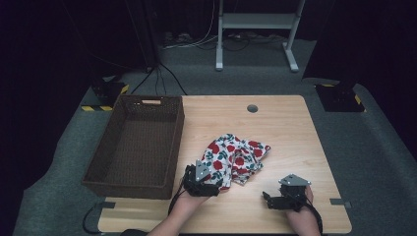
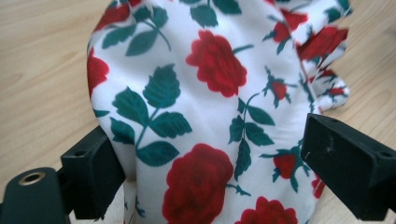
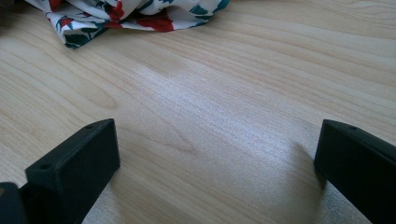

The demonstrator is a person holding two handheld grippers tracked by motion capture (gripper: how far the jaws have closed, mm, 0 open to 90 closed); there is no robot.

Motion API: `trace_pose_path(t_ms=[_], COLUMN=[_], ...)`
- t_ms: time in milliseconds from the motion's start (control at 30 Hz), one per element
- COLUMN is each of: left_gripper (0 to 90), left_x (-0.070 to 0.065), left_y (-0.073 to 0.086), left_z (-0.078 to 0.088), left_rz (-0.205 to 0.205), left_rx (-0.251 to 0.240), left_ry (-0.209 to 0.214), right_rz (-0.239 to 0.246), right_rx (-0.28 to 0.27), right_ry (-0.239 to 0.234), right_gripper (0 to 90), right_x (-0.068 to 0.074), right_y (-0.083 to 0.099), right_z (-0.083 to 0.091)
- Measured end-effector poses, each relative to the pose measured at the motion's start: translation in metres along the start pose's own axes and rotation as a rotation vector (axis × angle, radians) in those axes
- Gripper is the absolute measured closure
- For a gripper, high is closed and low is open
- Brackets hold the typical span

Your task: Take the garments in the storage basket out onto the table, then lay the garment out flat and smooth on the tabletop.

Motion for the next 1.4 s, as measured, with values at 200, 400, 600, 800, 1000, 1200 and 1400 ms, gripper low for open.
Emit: trace_pose_path(t_ms=[200,400,600,800,1000,1200,1400], left_gripper=[9.8,5.8,9.5,7.5,6.5,10.4,10.1], left_x=[0.004,0.009,0.010,0.012,0.012,0.010,0.009], left_y=[0.014,0.029,0.032,0.033,0.033,0.032,0.025], left_z=[0.008,0.015,0.016,0.015,0.015,0.018,0.023], left_rz=[-0.016,0.017,-0.004,0.022,0.024,0.013,0.016], left_rx=[0.048,0.095,0.145,0.160,0.161,0.122,0.070], left_ry=[-0.021,-0.015,-0.024,0.001,-0.003,0.009,0.035], right_rz=[0.000,-0.001,0.000,0.000,0.000,0.000,-0.003], right_rx=[0.000,0.000,0.000,0.000,0.000,0.000,-0.001], right_ry=[-0.001,0.000,0.000,0.000,0.000,-0.001,0.001], right_gripper=[0.0,0.0,0.0,0.0,0.0,0.0,0.0], right_x=[0.000,0.000,0.000,0.000,0.000,0.000,0.000], right_y=[0.000,0.000,0.000,0.000,0.000,0.000,0.000], right_z=[0.000,0.000,0.000,0.000,0.000,0.000,0.000])
Point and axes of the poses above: each handheld gripper's, and its own axes: z roughly backward along the jaws, y roughly out of its underside, x roughly to its left, the point moved 1 cm from there along -z, roughly forward along the jaws, and after that the axes turned 4 degrees about -z, right-handed, at the moved point
